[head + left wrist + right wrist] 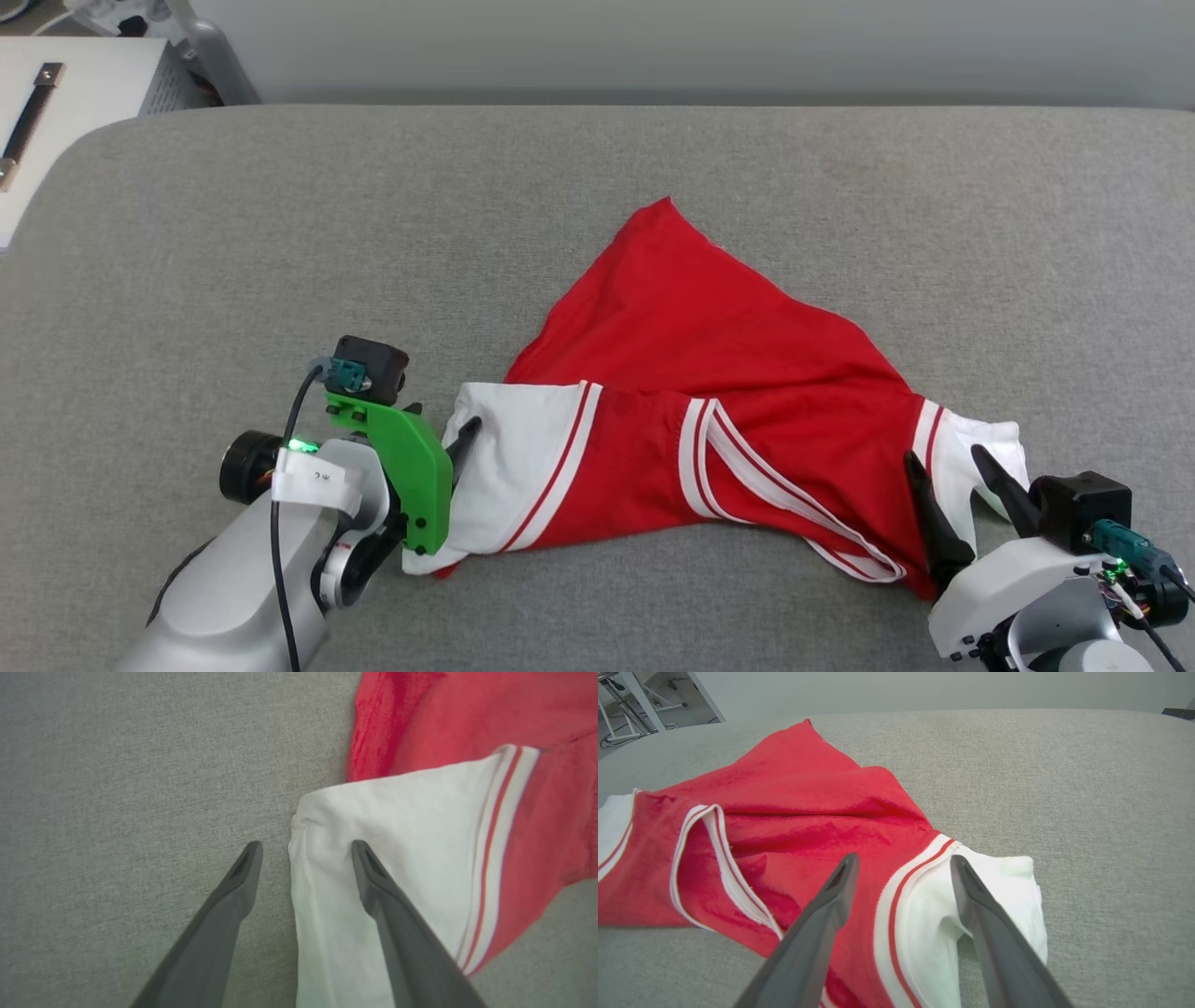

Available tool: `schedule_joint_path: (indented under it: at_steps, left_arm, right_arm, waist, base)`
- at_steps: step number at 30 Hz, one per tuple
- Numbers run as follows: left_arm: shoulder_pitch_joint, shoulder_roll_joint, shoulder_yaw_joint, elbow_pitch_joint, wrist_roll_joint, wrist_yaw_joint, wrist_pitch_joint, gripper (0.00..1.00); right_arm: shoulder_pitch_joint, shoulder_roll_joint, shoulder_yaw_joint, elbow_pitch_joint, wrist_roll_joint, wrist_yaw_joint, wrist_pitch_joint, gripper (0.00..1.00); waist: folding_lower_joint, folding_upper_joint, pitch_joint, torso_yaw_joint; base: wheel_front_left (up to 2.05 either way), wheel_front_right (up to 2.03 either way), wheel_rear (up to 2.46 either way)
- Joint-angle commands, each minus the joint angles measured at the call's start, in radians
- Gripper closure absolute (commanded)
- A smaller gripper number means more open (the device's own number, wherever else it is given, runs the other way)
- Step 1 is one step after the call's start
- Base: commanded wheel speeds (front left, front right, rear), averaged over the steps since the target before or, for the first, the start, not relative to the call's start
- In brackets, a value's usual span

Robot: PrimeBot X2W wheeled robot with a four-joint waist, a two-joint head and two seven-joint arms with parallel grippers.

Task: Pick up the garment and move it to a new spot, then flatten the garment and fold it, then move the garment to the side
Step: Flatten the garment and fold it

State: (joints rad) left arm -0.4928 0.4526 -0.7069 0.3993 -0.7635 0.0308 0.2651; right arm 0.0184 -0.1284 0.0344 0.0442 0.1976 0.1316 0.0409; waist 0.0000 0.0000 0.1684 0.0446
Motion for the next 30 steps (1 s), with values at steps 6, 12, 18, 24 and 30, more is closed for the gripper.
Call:
schedule_joint_path:
  at_steps: [6, 12, 18, 24, 30]
  left_arm:
    - [-0.041, -0.001, -0.012, 0.054, 0.033, 0.029, 0.001, 0.00]
    - [-0.064, -0.006, -0.041, 0.109, 0.057, 0.015, 0.012, 0.00]
    - [-0.086, -0.020, -0.062, 0.167, 0.066, -0.003, 0.016, 1.00]
    - [-0.097, -0.033, -0.059, 0.195, 0.072, -0.028, -0.064, 1.00]
    - [-0.126, -0.042, -0.030, 0.219, 0.096, -0.013, -0.212, 1.00]
  right_arm:
    - [-0.030, 0.005, 0.004, 0.008, -0.007, -0.001, -0.009, 0.00]
    - [-0.038, 0.006, 0.007, 0.013, -0.008, -0.001, -0.013, 0.00]
    - [-0.045, 0.006, 0.011, 0.022, -0.011, -0.001, -0.015, 0.00]
    - [-0.044, 0.007, 0.020, 0.040, -0.011, -0.001, -0.015, 0.00]
    - [-0.032, 0.008, 0.024, 0.059, -0.005, -0.001, -0.019, 0.00]
  waist:
    - [0.0000, 0.0000, 0.063, -0.053]
    - [0.0000, 0.0000, 0.079, -0.062]
    - [0.0000, 0.0000, 0.080, -0.061]
    - [0.0000, 0.0000, 0.046, -0.055]
    - [0.0000, 0.0000, -0.012, -0.054]
  base:
    - [0.00, 0.00, 0.00]
    - [0.00, 0.00, 0.00]
    - [0.00, 0.00, 0.00]
    - [0.00, 0.00, 0.00]
    - [0.00, 0.00, 0.00]
